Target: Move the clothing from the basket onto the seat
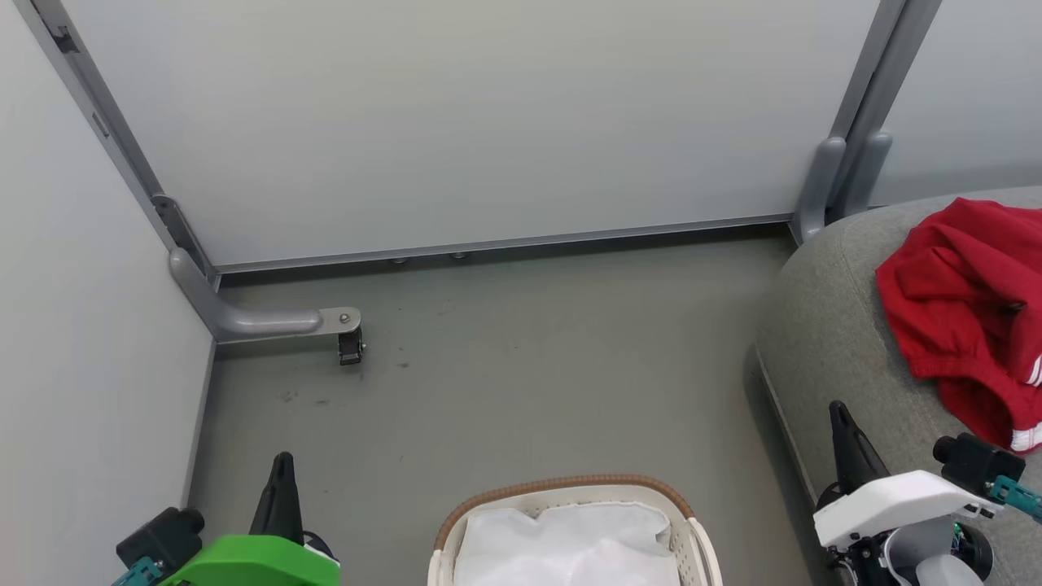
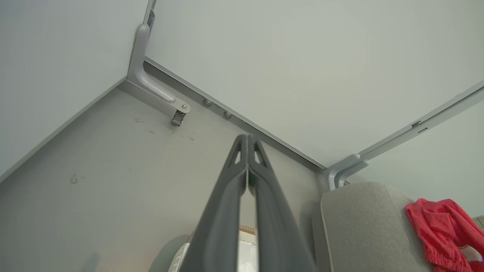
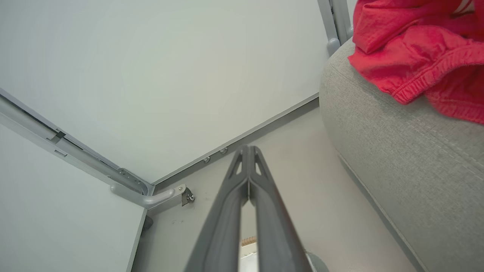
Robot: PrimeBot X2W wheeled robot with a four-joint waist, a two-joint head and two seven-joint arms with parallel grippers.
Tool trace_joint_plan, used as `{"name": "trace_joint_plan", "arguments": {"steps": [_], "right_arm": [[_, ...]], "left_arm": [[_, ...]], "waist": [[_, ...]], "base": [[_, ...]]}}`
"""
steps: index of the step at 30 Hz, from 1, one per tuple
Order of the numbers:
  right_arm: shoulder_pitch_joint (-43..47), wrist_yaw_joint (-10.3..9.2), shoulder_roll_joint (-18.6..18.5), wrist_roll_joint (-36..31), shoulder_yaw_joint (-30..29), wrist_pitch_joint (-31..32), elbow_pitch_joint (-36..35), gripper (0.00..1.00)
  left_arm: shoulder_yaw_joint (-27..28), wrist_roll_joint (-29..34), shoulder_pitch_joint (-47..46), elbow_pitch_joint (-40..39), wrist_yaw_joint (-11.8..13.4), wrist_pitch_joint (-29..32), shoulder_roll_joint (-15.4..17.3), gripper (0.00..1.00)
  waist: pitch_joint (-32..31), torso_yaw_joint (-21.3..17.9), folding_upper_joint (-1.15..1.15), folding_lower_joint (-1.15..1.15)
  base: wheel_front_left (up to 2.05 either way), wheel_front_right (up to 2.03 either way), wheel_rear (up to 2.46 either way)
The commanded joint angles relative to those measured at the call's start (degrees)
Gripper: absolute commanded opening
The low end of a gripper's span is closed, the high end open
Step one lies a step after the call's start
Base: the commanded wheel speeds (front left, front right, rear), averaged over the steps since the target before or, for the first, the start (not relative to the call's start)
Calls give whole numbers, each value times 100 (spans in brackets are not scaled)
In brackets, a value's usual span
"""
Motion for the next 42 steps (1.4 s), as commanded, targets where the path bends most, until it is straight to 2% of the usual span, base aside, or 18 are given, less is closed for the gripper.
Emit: {"name": "trace_joint_plan", "arguments": {"steps": [1, 22, 42], "right_arm": [[-82, -2, -41, 227, -28, 51, -119, 0], [-99, -3, -55, 1864, -124, 464, -295, 0], [-113, -4, -66, 3138, -198, 788, -428, 0]], "left_arm": [[68, -206, -196, -107, -46, 46, 19, 0], [383, -1609, -343, -216, -145, 462, 25, 0], [628, -2696, -453, -304, -228, 793, 27, 0]], "waist": [[2, -4, 0, 0], [27, -69, 0, 0], [52, -130, 0, 0]], "base": [[0, 0, 0], [0, 0, 0], [0, 0, 0]]}}
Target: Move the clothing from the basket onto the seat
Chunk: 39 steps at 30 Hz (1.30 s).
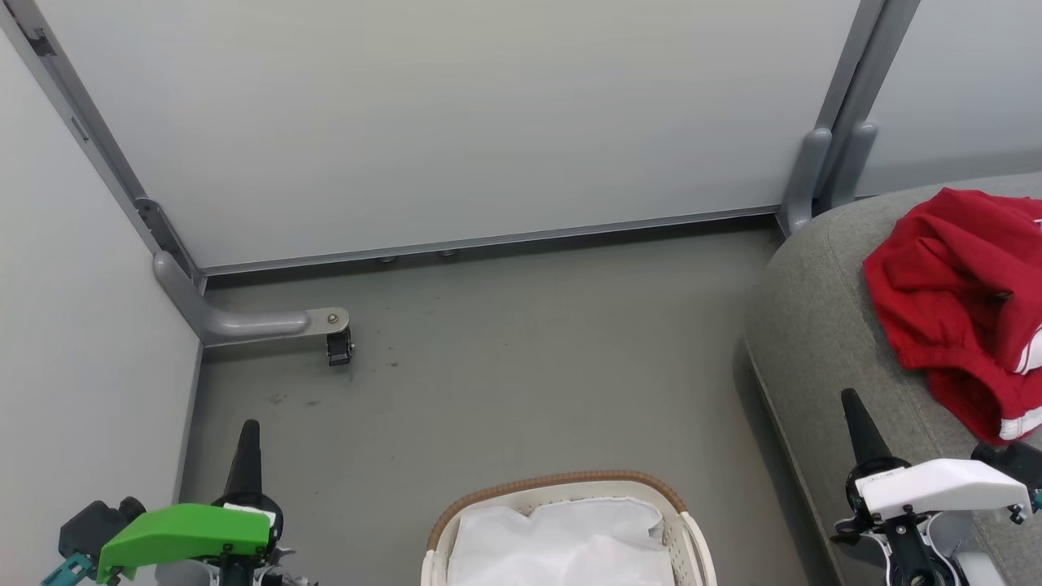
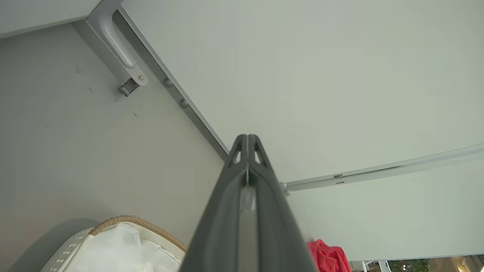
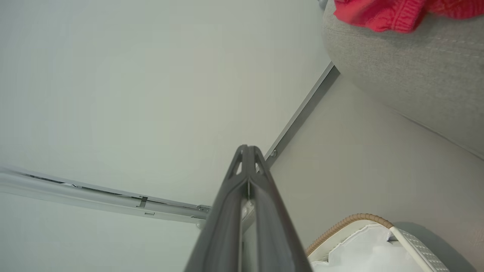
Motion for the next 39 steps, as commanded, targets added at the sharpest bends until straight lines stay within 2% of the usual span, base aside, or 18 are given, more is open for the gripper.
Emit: {"name": "trace_joint_plan", "arguments": {"steps": [1, 39], "right_arm": [[-101, -3, -42, 167, -24, 39, -81, 0], [-110, -4, -55, 2035, -134, 514, -272, 0]], "left_arm": [[45, -153, -157, -73, -52, 47, 25, 0], [411, -1745, -322, -195, -162, 530, 23, 0]], "waist": [[2, -4, 0, 0], [48, -121, 0, 0]], "base": [[0, 0, 0], [0, 0, 0]]}}
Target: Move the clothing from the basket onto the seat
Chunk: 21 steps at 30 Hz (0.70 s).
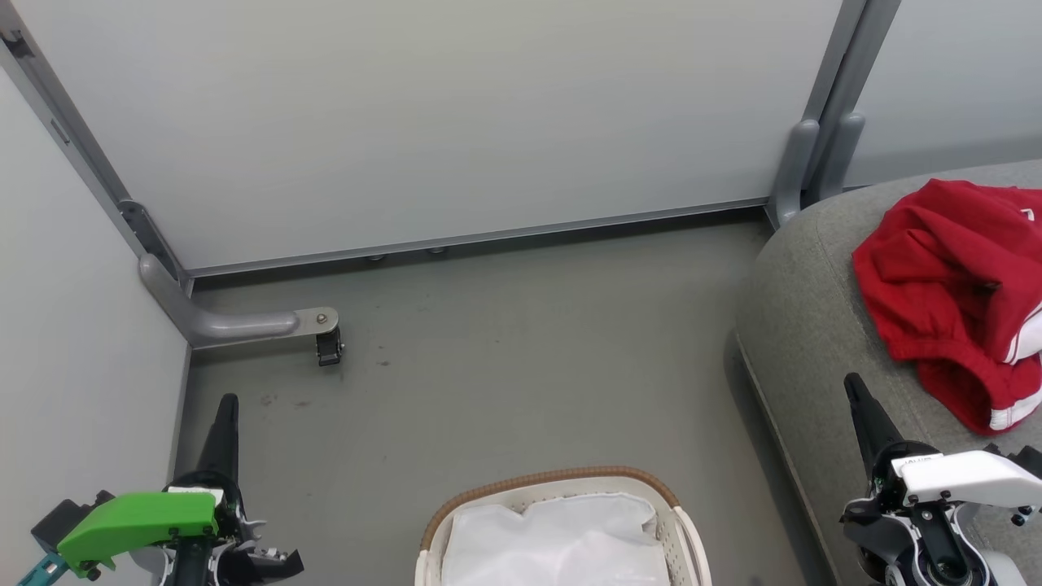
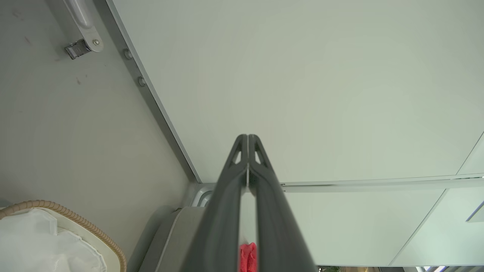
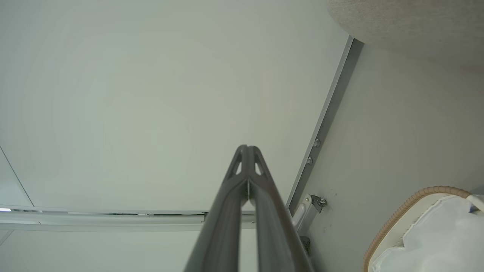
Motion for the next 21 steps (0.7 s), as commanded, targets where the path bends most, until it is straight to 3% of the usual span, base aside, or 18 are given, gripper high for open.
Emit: {"name": "trace_joint_plan", "arguments": {"steps": [1, 21], "right_arm": [[-73, -3, -35, 129, -21, 32, -52, 0], [-70, -2, -41, 751, -57, 194, -112, 0]], "left_arm": [[32, -122, -142, -51, -33, 33, 22, 0], [159, -648, -166, -78, -72, 200, 20, 0]], "waist": [[2, -5, 0, 0], [22, -55, 0, 0]], "base": [[0, 0, 0], [0, 0, 0]]}}
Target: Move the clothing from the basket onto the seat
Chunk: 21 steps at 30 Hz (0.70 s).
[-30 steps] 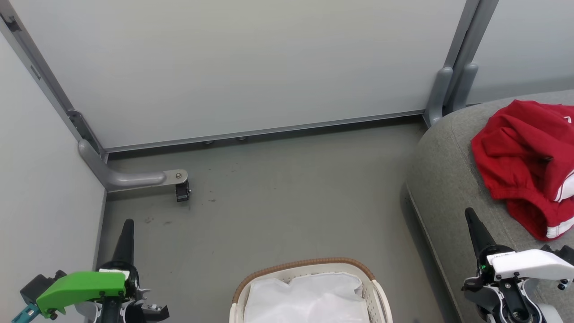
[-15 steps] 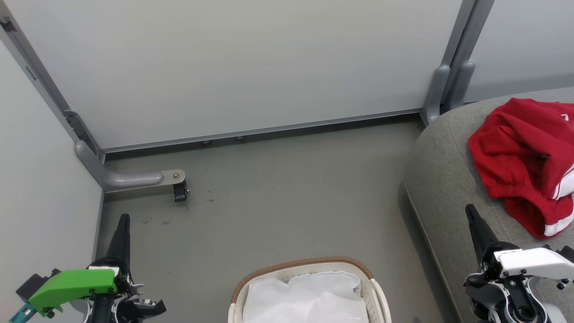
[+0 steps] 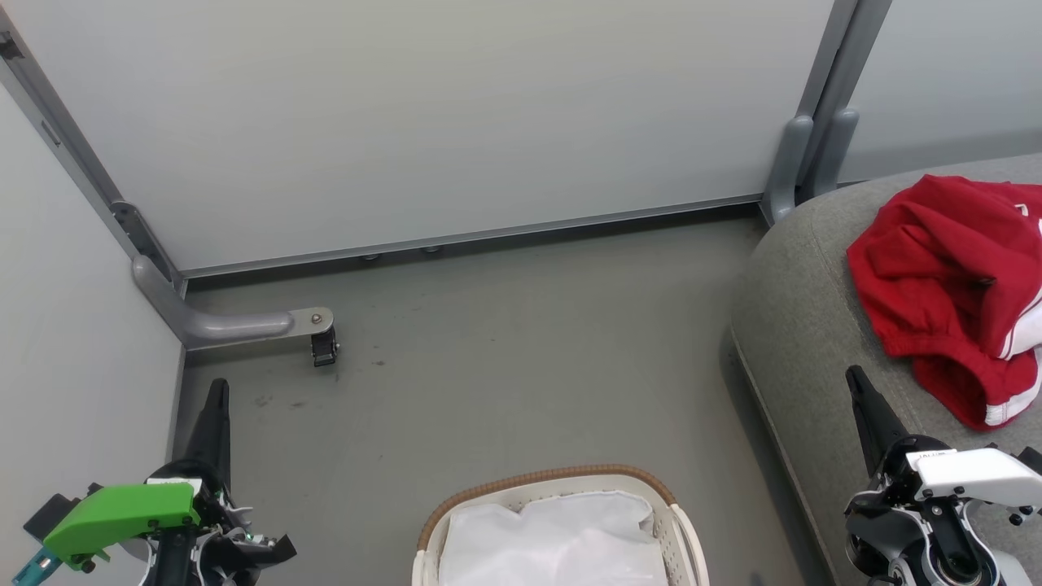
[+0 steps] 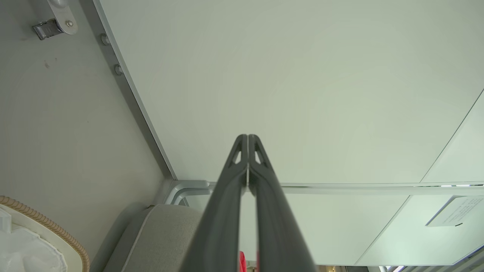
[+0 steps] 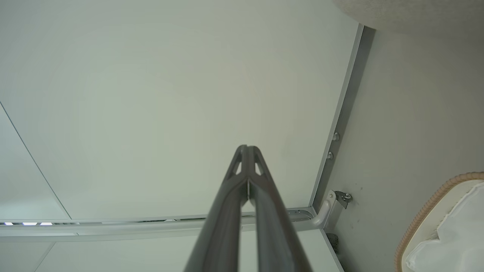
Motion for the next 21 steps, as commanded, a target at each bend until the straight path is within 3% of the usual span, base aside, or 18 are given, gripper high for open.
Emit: {"name": "trace_joint_plan", "arguments": {"steps": [1, 21], "right_arm": [[-49, 0, -34, 17, -14, 18, -24, 0], [-48, 0, -34, 18, -12, 18, -23, 0]], "left_arm": [[17, -22, -57, -7, -25, 19, 19, 0], [21, -16, -58, -8, -23, 23, 15, 0]], "waist": [[0, 0, 0, 0], [0, 0, 0, 0]], "base": [[0, 0, 0], [0, 0, 0]]}}
